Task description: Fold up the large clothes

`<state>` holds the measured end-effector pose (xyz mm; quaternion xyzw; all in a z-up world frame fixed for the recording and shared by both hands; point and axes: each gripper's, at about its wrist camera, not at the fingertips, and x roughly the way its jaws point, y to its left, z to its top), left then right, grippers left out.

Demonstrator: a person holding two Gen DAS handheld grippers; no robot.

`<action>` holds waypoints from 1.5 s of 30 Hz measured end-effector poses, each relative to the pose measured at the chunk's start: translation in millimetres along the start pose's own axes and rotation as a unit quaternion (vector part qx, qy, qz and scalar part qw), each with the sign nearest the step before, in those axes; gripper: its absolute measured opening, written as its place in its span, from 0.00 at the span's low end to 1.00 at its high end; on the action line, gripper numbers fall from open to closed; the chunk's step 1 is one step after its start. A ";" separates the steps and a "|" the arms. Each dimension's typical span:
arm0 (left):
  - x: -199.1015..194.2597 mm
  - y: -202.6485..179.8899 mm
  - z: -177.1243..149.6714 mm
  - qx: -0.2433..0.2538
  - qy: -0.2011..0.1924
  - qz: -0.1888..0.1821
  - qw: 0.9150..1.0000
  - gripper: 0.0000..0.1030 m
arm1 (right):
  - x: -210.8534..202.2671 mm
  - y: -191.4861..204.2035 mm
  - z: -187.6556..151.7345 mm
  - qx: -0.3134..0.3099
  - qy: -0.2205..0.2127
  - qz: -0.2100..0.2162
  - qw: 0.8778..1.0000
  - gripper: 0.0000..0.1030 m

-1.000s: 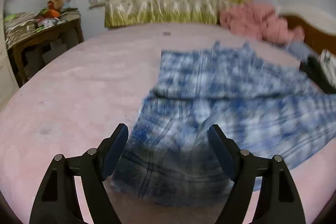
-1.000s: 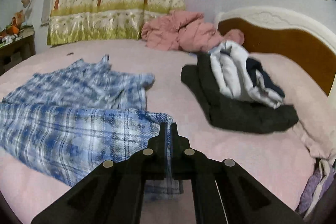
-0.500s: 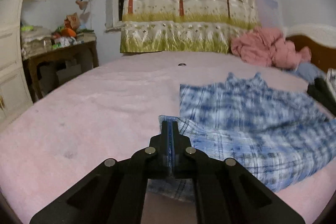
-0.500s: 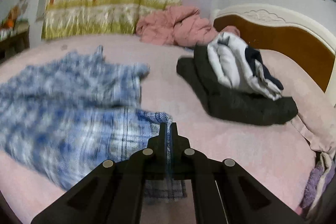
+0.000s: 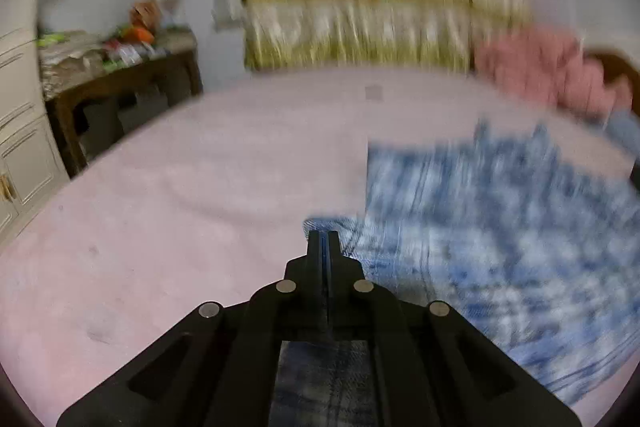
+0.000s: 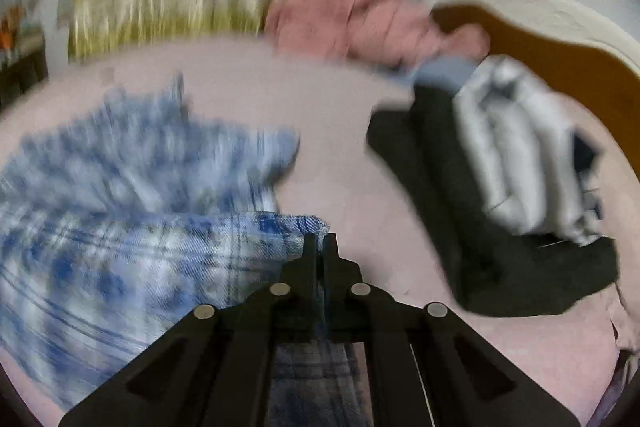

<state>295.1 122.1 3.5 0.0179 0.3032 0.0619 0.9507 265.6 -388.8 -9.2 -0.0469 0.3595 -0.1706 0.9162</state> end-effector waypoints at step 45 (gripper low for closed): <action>-35.8 -82.0 -59.0 0.151 0.037 0.042 0.987 0.66 | -65.9 79.6 -60.1 -0.123 -0.030 -0.033 0.991 0.83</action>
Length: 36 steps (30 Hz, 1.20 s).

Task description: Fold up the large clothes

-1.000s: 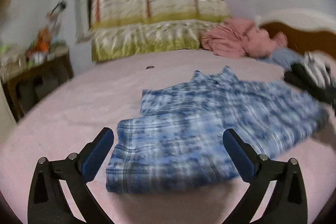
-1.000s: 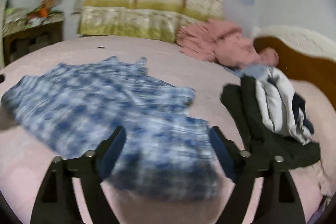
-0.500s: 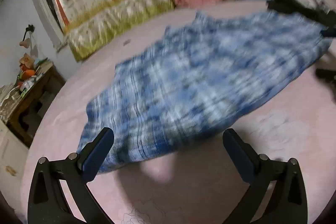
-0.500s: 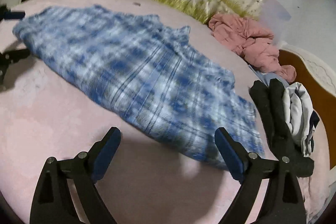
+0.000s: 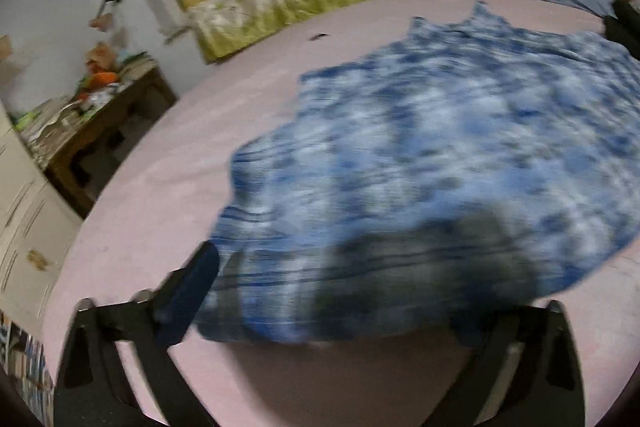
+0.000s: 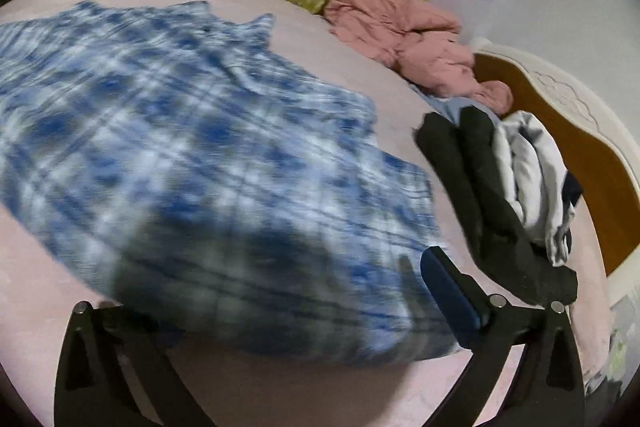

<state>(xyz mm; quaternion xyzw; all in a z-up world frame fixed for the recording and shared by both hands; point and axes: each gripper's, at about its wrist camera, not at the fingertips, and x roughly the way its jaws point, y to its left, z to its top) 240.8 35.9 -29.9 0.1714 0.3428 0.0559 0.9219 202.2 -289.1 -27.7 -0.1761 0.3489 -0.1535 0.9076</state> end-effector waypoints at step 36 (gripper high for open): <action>-32.5 51.3 68.0 -0.053 -0.006 -0.093 0.994 0.04 | -43.5 -86.1 47.3 0.150 -0.056 0.058 0.985 0.03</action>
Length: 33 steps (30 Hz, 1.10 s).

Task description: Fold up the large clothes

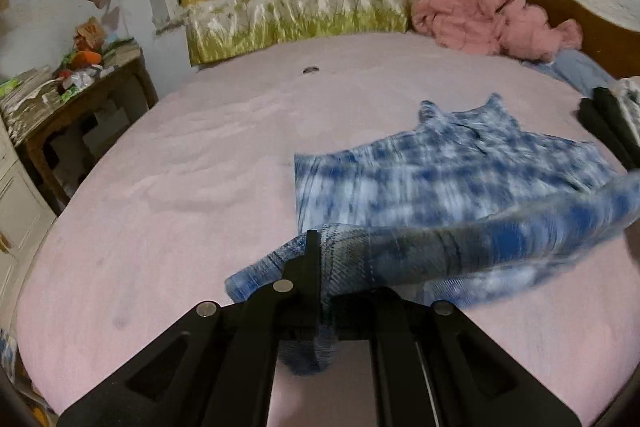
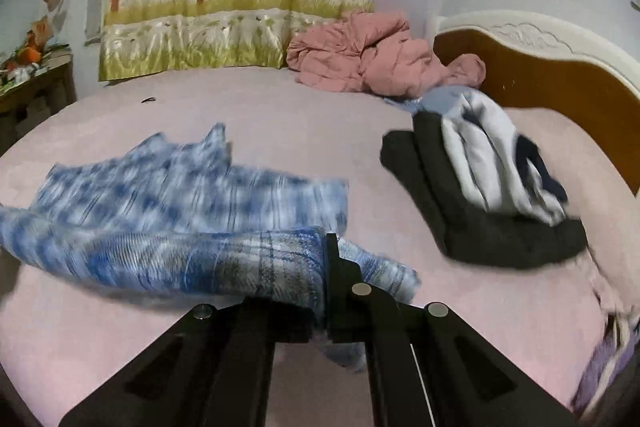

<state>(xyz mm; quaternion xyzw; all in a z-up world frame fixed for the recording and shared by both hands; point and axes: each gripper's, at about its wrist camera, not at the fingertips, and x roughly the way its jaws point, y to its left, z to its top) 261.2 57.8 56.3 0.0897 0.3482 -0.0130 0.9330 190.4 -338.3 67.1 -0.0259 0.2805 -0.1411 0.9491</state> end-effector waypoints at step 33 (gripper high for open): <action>84.3 -1.9 49.9 -0.074 -0.092 -0.028 0.993 0.96 | 138.1 -10.2 42.2 0.075 -0.026 0.069 0.994 0.97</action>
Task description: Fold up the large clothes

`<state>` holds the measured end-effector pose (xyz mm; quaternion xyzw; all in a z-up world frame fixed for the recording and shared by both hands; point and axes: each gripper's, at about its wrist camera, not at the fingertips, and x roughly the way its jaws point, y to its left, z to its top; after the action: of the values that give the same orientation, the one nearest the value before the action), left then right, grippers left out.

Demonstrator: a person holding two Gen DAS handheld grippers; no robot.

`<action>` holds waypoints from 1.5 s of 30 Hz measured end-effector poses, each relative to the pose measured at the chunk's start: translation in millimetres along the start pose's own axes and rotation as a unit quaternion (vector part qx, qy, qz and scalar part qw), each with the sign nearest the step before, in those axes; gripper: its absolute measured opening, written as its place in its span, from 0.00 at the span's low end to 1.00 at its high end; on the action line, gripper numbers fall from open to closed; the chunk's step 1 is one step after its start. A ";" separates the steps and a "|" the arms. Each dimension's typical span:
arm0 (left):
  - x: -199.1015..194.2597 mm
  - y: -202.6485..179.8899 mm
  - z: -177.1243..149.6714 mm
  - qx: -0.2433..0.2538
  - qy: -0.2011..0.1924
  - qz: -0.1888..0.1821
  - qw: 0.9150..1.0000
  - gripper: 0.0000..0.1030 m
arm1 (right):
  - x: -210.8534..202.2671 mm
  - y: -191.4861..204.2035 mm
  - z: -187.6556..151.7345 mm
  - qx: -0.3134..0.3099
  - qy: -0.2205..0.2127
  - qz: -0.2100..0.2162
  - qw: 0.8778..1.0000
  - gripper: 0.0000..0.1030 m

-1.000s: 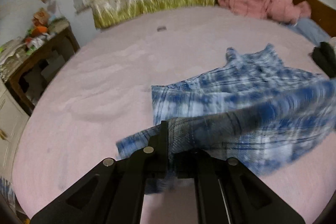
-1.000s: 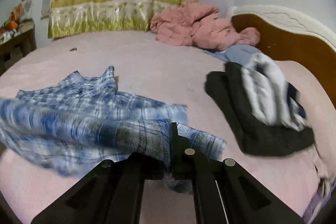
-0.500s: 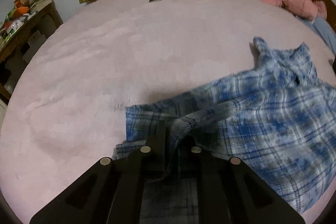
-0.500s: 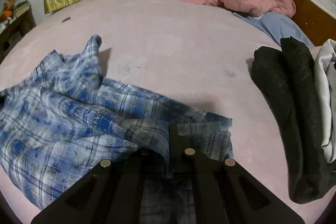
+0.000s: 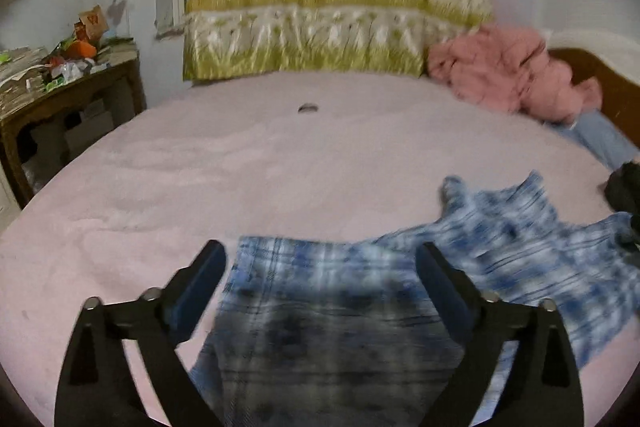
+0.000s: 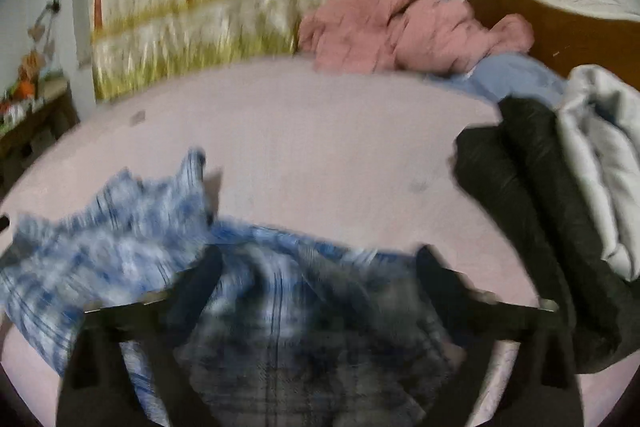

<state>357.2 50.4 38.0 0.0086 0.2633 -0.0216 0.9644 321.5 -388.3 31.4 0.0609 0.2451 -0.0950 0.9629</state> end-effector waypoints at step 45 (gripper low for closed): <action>-47.2 -58.3 -53.6 0.036 -0.011 -0.026 0.999 0.62 | -47.7 45.4 -59.2 -0.031 0.023 0.029 0.999 0.99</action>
<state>286.7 -4.6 15.4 0.0367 0.2519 -0.0560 0.9654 262.9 -327.1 6.0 0.0400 0.2682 -0.0577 0.9608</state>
